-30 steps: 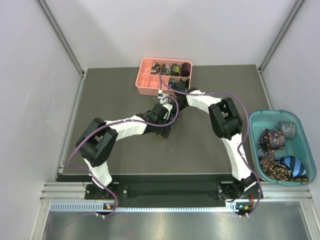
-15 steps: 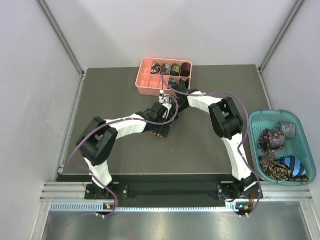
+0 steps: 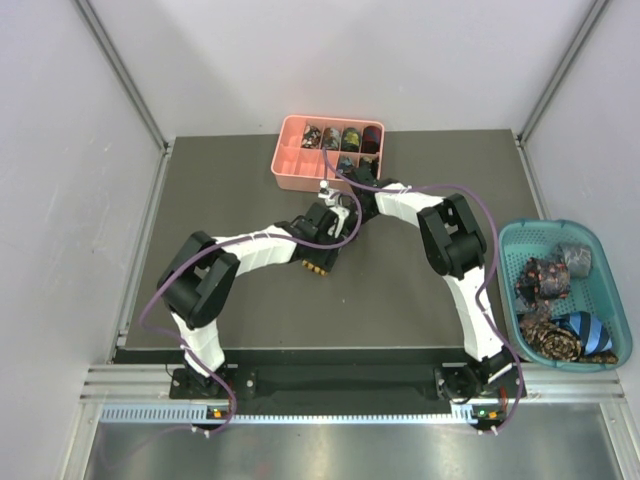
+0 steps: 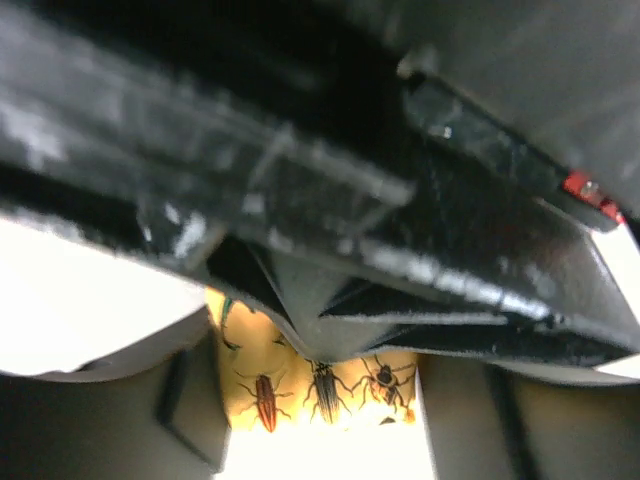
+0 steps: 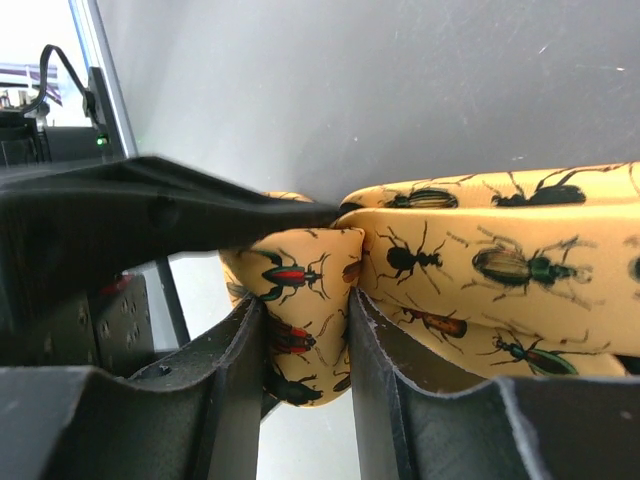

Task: Roll the ties
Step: Roll the tie

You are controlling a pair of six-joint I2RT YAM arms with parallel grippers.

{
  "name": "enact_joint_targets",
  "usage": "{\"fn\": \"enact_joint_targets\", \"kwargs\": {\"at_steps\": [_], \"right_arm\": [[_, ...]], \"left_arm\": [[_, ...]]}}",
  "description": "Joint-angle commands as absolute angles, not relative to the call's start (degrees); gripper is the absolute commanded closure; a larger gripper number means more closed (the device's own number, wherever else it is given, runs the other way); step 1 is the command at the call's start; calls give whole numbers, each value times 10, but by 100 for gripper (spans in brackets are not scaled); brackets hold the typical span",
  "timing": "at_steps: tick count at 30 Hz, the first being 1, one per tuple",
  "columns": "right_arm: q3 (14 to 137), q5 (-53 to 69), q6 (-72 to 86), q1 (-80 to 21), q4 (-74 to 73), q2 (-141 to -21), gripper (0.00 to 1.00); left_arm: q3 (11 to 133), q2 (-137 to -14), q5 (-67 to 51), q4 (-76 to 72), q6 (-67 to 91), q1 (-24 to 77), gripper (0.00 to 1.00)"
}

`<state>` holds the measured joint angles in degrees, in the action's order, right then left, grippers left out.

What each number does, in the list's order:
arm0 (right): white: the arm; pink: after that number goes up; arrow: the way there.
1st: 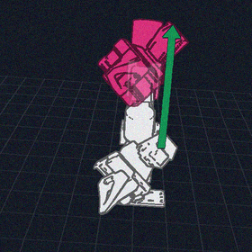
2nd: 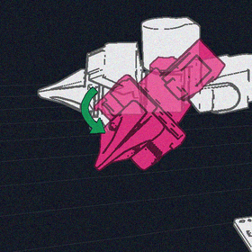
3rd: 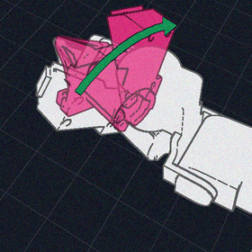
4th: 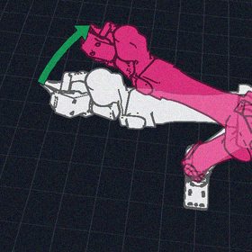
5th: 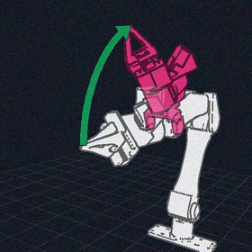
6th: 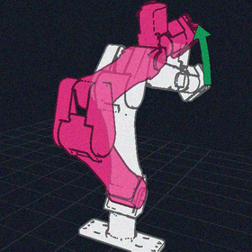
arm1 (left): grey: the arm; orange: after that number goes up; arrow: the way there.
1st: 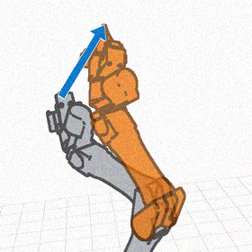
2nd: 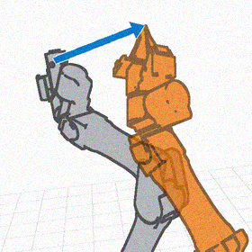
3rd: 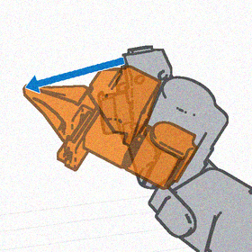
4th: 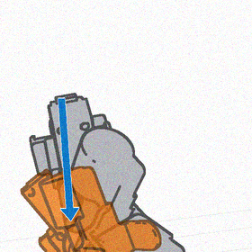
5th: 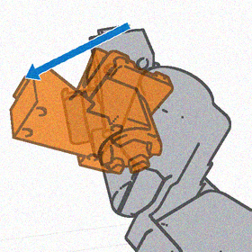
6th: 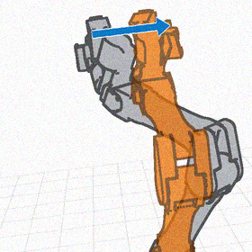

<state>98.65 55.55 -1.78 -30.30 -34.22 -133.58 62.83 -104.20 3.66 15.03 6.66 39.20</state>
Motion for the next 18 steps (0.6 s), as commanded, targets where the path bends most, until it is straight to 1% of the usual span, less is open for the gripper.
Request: {"fn": "enact_joint_targets", "kwargs": {"at_steps": [1,2,3,7,10,15,18], "right_arm": [[954,482,-61,-330,-373,-1361,81],[955,482,-61,-329,-372,-1361,80],[958,481,-59,-329,-372,-1359,77],[976,482,-41,-319,-366,-1355,68],[991,495,-22,-312,-356,-1354,61],[995,539,42,-288,-314,-1344,59],[986,559,68,-277,-285,-1334,50]], "left_arm": [[642,-1071,33,156,72,390,40],[640,-1073,36,160,76,390,44],[631,-1071,34,164,83,389,51],[611,-1067,17,167,90,389,57],[605,-1073,8,170,91,389,59],[602,-1085,5,171,96,389,61],[603,-1092,9,172,96,390,62]]}}
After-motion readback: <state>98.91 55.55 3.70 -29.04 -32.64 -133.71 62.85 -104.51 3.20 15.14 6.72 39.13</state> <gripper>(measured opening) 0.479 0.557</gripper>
